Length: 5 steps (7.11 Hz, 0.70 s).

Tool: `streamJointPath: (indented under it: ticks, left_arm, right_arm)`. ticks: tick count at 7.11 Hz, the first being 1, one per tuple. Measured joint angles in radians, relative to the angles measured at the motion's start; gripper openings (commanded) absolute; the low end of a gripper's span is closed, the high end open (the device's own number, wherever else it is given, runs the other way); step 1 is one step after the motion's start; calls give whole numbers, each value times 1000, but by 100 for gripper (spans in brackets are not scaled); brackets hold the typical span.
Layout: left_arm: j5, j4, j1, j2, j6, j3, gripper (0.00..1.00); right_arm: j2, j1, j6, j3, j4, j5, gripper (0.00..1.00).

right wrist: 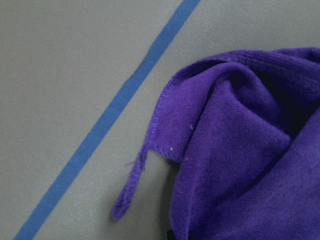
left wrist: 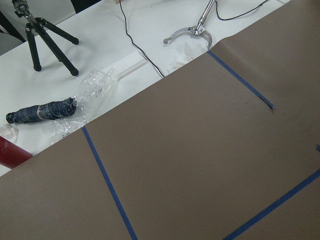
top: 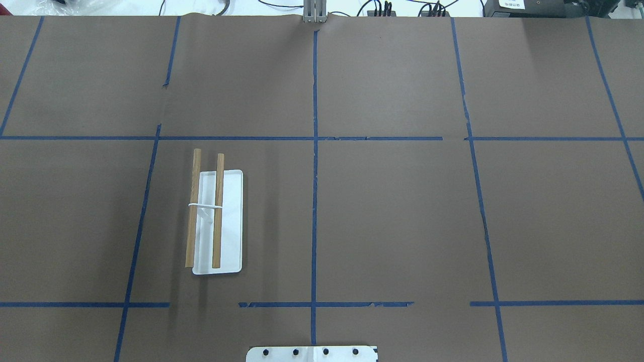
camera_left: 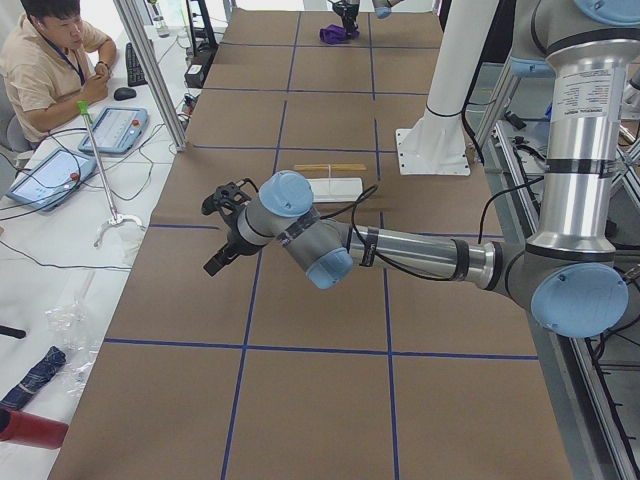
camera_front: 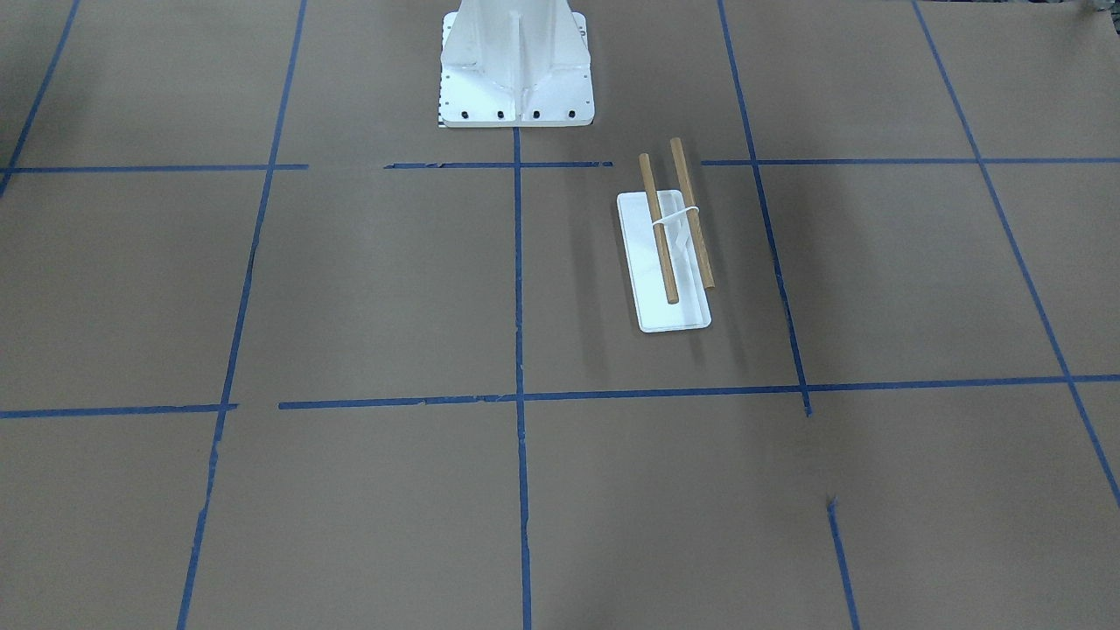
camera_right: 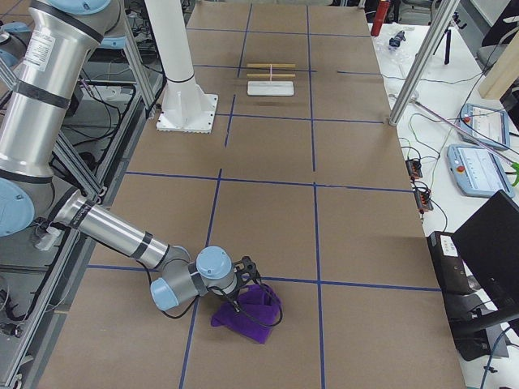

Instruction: Hang towel on rack

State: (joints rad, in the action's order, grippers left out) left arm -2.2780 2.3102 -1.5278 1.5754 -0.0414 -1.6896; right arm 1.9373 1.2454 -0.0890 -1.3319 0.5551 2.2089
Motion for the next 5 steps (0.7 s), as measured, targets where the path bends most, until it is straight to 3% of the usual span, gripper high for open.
streamJointPath:
  ticks: [2, 5]
  left_arm:
    - [0, 0, 0, 0, 0, 1, 100]
    - [-1, 3, 0, 0, 6, -1, 100]
  right_arm:
    - [18, 16, -51, -41, -16, 2, 0]
    - [31, 111, -73, -187, -6, 42, 0]
